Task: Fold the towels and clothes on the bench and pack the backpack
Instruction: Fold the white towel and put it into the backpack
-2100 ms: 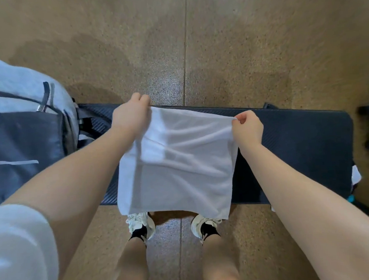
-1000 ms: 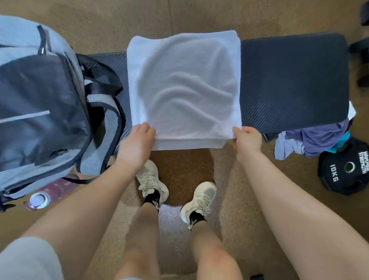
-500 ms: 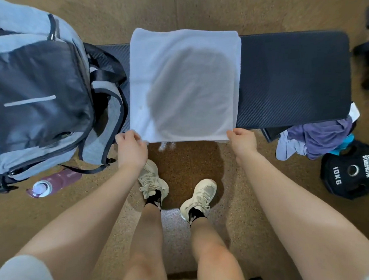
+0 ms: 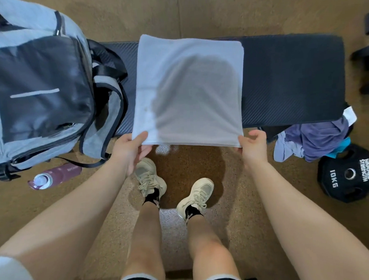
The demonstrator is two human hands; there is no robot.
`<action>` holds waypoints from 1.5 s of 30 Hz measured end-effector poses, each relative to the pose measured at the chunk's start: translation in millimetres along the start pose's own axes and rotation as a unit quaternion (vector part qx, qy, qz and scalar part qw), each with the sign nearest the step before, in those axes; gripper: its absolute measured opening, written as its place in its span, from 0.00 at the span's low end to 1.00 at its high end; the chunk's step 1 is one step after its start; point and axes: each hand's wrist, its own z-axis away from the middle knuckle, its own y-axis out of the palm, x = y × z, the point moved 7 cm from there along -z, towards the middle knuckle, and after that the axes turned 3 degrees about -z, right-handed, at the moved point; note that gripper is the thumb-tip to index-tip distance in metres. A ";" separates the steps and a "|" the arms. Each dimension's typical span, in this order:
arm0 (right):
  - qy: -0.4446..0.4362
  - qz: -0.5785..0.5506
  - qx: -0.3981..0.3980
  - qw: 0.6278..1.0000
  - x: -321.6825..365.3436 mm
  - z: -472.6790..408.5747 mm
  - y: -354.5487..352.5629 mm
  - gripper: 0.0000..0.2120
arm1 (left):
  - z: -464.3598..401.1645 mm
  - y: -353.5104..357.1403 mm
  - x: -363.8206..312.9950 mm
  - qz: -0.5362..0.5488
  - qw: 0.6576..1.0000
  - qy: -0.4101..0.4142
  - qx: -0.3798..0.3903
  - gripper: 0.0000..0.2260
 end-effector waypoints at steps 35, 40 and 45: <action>-0.118 0.164 -0.088 0.976 121.7 -101.2 49.2 0.10 | -94.0 80.0 -178.9 -0.428 0.851 0.295 -0.076 0.11; -0.311 0.312 -0.152 0.885 133.8 -67.8 75.5 0.18 | -66.2 106.7 -174.1 -0.553 0.673 0.475 -0.127 0.19; -0.473 0.479 0.111 0.731 86.8 -23.1 179.1 0.31 | -68.4 144.8 -100.7 -0.667 0.493 0.556 0.063 0.21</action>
